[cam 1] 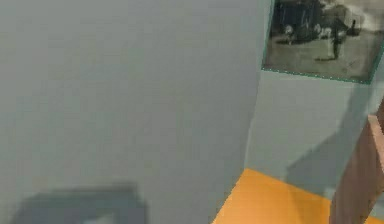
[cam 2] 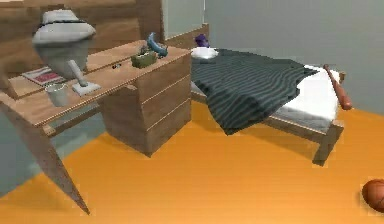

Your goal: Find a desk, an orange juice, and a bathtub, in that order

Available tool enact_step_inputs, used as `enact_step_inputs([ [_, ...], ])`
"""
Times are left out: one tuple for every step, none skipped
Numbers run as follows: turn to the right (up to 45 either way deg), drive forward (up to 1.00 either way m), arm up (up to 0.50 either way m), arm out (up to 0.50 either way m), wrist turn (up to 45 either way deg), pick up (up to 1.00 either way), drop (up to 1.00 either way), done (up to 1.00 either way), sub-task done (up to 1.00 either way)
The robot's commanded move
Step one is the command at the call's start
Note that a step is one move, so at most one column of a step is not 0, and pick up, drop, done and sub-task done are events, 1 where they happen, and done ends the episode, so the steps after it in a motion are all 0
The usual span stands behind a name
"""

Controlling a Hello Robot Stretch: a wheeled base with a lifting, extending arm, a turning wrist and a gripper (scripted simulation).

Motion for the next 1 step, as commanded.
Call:
enact_step_inputs([
  [45.0,0.0,0.0,0.0,0.0,0.0,0.0,0.0,0.0],
])
